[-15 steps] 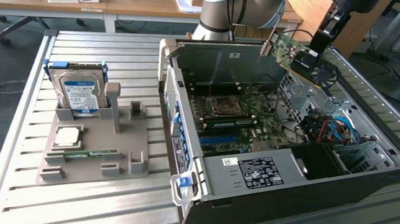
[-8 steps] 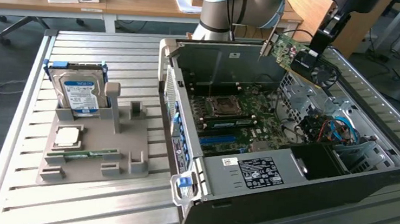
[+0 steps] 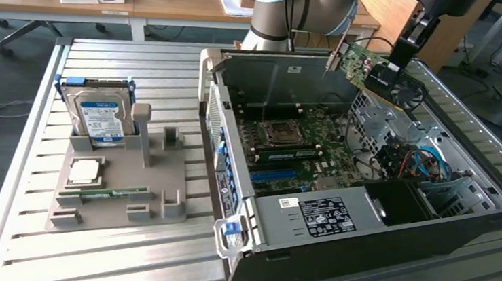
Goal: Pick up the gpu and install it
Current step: 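Insert the gpu into the slot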
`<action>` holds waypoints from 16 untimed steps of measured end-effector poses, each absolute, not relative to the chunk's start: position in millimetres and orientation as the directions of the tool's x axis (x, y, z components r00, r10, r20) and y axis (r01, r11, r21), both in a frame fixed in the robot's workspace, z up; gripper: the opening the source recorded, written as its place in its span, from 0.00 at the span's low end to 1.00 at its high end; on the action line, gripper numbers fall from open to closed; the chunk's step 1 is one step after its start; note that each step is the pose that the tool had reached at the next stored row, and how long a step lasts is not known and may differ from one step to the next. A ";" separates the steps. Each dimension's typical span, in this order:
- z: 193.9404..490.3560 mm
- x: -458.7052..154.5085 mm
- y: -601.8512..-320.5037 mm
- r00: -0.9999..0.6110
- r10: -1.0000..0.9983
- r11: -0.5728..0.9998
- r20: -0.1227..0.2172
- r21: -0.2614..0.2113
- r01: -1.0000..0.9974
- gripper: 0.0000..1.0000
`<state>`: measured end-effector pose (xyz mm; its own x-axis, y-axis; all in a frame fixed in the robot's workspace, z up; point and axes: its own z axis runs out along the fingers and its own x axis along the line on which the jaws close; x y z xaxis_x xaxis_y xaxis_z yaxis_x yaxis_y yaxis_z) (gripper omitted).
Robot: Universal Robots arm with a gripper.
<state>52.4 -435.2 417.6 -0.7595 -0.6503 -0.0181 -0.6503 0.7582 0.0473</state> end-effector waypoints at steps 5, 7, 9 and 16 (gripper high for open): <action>417.6 52.4 -435.2 -0.739 -0.673 0.738 -0.018 0.047 -0.673 0.27; 417.5 52.4 -435.2 -0.731 -0.682 0.730 -0.018 0.047 -0.682 0.27; 417.6 52.4 -435.2 -0.725 -0.688 0.724 -0.018 0.047 -0.688 0.27; 417.6 52.4 -435.2 -0.725 -0.688 0.724 -0.018 0.047 -0.688 0.27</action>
<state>52.4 -435.2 417.6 -0.7252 -0.6884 -0.0180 -0.6883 0.7239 0.0473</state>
